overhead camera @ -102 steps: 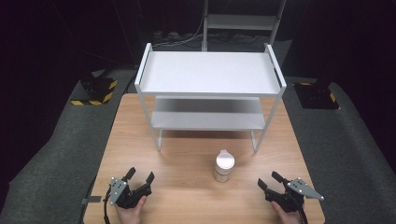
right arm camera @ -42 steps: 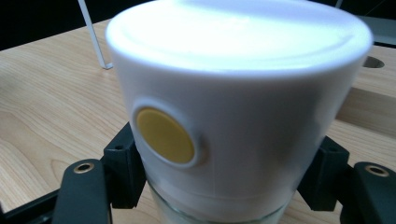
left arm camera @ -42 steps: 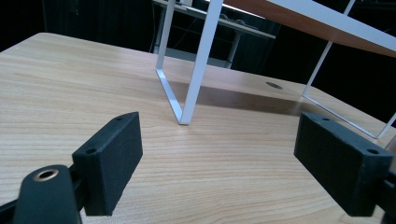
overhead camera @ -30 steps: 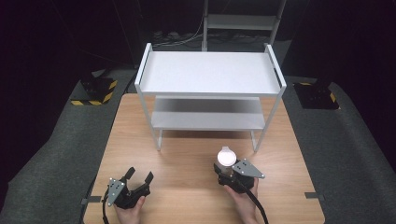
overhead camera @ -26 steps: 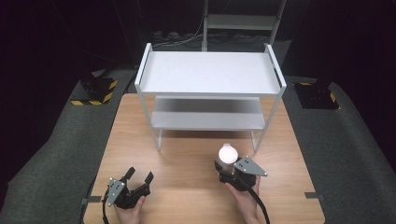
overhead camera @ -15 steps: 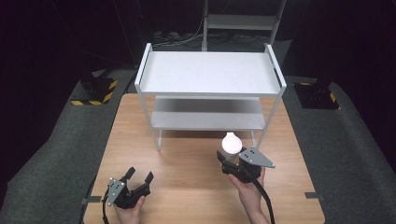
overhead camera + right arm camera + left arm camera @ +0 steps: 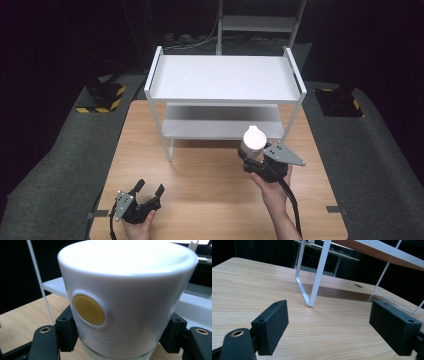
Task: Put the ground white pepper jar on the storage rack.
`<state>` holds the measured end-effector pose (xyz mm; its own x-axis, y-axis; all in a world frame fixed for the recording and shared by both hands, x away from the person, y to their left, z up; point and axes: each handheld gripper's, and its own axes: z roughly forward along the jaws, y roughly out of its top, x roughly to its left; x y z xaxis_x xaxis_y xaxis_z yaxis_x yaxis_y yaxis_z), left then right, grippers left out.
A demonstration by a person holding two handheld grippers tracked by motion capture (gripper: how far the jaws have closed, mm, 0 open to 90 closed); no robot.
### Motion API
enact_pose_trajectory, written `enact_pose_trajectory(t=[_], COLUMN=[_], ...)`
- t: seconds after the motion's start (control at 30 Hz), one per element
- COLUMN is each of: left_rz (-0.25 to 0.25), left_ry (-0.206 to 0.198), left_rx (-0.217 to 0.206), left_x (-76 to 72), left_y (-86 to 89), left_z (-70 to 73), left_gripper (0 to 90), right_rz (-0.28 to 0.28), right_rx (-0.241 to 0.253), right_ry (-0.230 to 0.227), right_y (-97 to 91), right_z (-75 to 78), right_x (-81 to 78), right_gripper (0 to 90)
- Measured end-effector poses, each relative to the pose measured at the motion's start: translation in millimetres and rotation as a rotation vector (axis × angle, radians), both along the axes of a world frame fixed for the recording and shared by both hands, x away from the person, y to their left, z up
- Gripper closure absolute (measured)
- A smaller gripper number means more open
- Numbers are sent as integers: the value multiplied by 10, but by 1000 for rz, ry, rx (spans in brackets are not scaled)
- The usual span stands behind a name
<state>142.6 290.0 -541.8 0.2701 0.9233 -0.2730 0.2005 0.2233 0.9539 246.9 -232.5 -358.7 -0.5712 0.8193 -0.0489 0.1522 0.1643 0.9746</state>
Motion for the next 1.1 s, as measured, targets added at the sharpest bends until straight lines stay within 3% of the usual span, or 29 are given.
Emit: enact_pose_trajectory(t=[0.57, 1.1], left_rz=[2, 0], left_ry=[-3, -7], left_rx=[0, -3], left_x=[-1, -3], left_y=[-2, 2], left_z=[-4, -11], left_gripper=[157, 157], right_rz=[-39, -57], right_rx=[5, 11], right_ry=[-15, -8], right_y=[26, 209], right_z=[196, 139], right_x=[394, 644], right_gripper=[305, 305])
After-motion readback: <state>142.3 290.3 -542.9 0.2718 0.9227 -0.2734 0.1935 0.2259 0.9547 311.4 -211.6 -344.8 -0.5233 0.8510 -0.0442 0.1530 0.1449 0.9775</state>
